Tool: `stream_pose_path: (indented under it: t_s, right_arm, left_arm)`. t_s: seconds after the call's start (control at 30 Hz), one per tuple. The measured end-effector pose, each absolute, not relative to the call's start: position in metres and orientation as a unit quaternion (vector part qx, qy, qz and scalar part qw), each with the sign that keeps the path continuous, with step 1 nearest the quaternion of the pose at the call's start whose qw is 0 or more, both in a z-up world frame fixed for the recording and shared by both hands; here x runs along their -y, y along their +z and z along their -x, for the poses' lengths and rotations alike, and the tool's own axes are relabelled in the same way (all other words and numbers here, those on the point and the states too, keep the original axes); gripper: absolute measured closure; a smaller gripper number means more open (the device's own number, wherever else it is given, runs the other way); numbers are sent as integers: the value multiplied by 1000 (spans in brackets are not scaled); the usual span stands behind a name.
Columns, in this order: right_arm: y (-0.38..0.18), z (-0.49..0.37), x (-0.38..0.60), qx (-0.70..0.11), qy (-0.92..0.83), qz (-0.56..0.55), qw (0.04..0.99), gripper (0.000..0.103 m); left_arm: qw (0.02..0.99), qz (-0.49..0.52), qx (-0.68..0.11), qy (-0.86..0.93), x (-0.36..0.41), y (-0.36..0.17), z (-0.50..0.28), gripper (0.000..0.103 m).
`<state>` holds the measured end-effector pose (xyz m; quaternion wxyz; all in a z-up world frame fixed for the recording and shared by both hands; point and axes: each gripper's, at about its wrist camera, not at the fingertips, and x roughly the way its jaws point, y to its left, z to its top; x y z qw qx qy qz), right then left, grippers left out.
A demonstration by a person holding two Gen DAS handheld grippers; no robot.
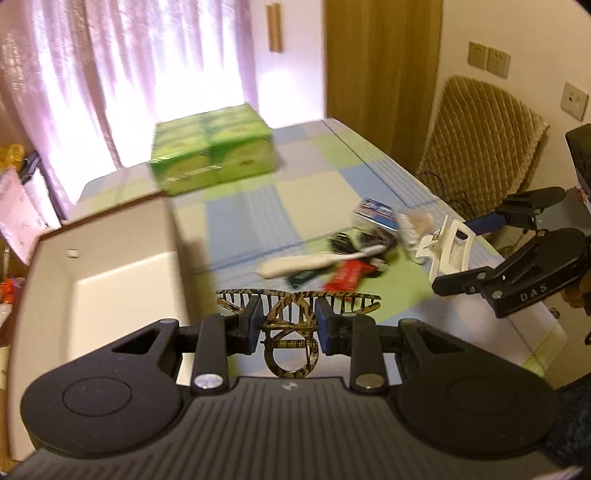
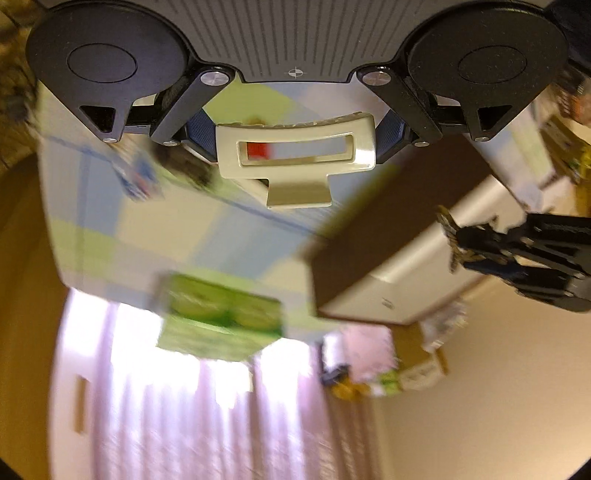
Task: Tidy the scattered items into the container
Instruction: 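Carry the camouflage clip with the left tool while the right tool carries the white claw clip into the box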
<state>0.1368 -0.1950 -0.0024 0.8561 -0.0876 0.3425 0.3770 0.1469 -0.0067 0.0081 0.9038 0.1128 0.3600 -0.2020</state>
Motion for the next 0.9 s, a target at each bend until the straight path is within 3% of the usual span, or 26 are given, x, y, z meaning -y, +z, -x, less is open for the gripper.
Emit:
stream_pose_path:
  t_s: [0.4,0.9]
  right_arm:
    - [17,-120,40,-287,505,130,804,15]
    - [-61,-155,-76,-347,549,298,700,15]
  left_arm:
    - [916,-104,-362,-138,-138,25,-148,78]
    - [841,-185,-446,-245,-181,-40,-207,78]
